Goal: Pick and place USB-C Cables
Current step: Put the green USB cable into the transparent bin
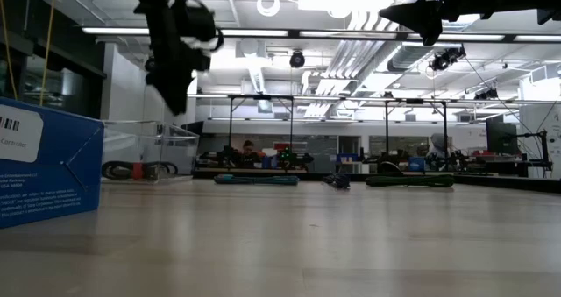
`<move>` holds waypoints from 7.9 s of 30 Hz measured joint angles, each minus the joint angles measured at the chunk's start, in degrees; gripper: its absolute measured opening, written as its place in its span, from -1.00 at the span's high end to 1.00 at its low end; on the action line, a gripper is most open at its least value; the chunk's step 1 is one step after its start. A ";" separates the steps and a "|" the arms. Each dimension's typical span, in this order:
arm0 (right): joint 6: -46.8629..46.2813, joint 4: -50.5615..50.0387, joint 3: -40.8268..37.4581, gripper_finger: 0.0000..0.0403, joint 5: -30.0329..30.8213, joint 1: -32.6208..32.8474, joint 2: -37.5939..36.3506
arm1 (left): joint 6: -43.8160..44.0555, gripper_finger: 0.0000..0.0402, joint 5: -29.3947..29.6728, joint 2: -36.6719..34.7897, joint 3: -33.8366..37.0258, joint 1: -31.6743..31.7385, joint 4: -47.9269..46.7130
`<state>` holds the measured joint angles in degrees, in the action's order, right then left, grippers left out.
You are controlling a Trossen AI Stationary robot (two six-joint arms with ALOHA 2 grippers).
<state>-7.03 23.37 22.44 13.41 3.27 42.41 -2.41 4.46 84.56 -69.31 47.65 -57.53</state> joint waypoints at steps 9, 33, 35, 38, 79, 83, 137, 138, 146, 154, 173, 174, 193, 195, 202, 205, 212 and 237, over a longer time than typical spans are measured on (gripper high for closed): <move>0.00 0.00 0.00 -0.22 0.00 0.00 0.00 | 3.55 0.14 -2.33 -15.64 -0.42 -0.12 18.06; 0.00 0.00 0.00 -0.22 0.00 0.00 0.00 | 10.41 0.14 -12.88 -23.20 21.09 -21.43 61.55; 0.00 0.00 0.00 -0.22 0.02 -0.02 0.00 | 10.38 0.14 -12.78 -23.18 25.72 -26.42 70.07; -0.02 0.02 0.00 -0.22 0.02 -0.01 0.00 | 10.31 0.14 -11.36 -23.02 31.58 -33.15 81.52; 4.04 -4.44 0.00 -0.22 -3.76 -0.02 0.02 | 1.77 0.14 9.67 -22.98 34.87 -50.76 81.27; 4.04 -4.08 0.00 -0.22 -3.81 -0.02 0.02 | 2.29 0.15 9.68 -22.98 34.87 -50.76 81.25; -3.47 -23.84 22.60 -0.22 31.60 -8.43 7.60 | 3.73 1.00 9.72 -22.98 34.87 -48.03 78.37; -3.46 -27.25 25.62 -0.22 31.62 -9.17 9.07 | 3.73 1.00 9.72 -22.98 34.87 -48.03 78.34; -10.92 -59.44 46.40 -0.22 29.59 -15.21 20.36 | 3.73 1.00 9.69 -22.98 34.87 -48.07 78.24; -12.20 -69.35 50.25 -0.22 25.21 -18.58 26.29 | 3.75 1.00 9.69 -22.98 34.87 -48.07 78.06; -10.54 -78.97 42.67 -0.22 1.80 -35.85 32.05 | 5.24 1.00 9.69 -22.98 34.87 -48.07 77.89; -9.38 -78.82 41.87 -0.22 -0.01 -36.51 32.82 | 5.24 1.00 9.67 -22.98 34.87 -48.07 77.89; 4.27 -69.34 36.33 -0.22 -6.38 -38.64 50.69 | 5.23 1.00 9.67 -22.98 34.87 -48.05 77.89; 4.94 -68.53 36.33 -0.22 -6.38 -38.66 52.10 | 5.23 1.00 9.67 -22.97 34.87 -48.04 77.85; 8.66 -67.72 36.39 -0.22 -6.00 -38.66 57.59 | 5.23 1.00 9.67 -22.98 34.87 -48.03 76.55; 9.93 -66.63 36.51 -0.22 -4.19 -38.68 59.78 | 5.24 1.00 9.67 -22.98 34.87 -48.03 76.56; 11.11 -65.98 36.63 -0.22 -6.91 -39.74 61.11 | 5.23 1.00 9.67 -22.98 34.87 -48.03 76.58; 9.23 -65.64 36.48 -0.01 -16.59 -44.65 61.37 | 5.26 1.00 9.67 -22.98 34.87 -48.05 76.55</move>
<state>2.20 -42.27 58.92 -3.18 -41.39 103.79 2.85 14.13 61.58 -34.44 -0.40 19.03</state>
